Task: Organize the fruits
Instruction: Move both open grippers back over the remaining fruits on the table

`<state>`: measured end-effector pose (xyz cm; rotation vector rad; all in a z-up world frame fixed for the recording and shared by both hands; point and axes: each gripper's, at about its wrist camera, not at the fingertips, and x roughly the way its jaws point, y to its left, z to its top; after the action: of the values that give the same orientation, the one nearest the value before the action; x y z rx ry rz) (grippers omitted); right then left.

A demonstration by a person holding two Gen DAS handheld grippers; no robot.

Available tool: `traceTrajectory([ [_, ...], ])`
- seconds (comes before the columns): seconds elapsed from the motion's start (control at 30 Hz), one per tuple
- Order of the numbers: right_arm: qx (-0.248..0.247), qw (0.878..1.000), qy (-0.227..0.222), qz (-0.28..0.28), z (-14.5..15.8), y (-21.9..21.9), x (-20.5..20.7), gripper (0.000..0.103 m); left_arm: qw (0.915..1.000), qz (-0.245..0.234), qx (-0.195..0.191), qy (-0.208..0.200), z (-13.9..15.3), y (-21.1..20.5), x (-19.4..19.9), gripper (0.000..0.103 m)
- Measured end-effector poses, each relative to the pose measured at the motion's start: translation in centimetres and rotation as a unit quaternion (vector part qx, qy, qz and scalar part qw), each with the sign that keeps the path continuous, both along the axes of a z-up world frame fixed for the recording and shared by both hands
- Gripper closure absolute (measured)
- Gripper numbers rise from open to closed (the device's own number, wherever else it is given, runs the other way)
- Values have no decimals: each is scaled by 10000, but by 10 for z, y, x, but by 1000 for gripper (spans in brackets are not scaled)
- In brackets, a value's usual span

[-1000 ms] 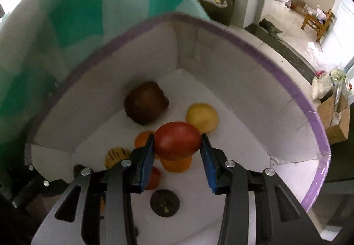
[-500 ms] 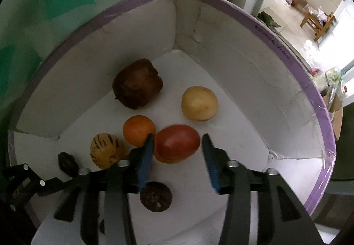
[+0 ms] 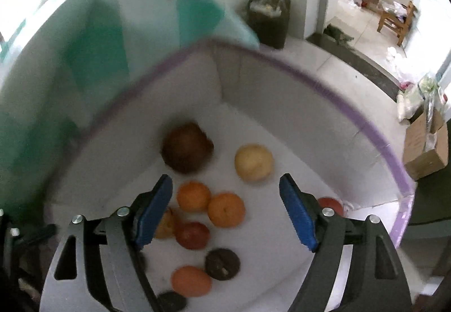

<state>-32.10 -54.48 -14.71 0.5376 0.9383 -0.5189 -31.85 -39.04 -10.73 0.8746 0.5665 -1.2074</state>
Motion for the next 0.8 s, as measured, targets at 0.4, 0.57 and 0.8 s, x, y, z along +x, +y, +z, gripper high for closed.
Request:
traceTrajectory([
  [0.4,-101,9703,-2405,244,102,35,-13,16,9092,3071,-2762,-524,179,165,146,2],
  [0.57,-103,9628,-2481,1068,127,87,27,16,8422,4490,-2967,-320,196,280,224,2],
  [0.8,-639,9430,-2146,2463,170,193,106,16,7384,5944,-3152,-447,188,414,286,2],
])
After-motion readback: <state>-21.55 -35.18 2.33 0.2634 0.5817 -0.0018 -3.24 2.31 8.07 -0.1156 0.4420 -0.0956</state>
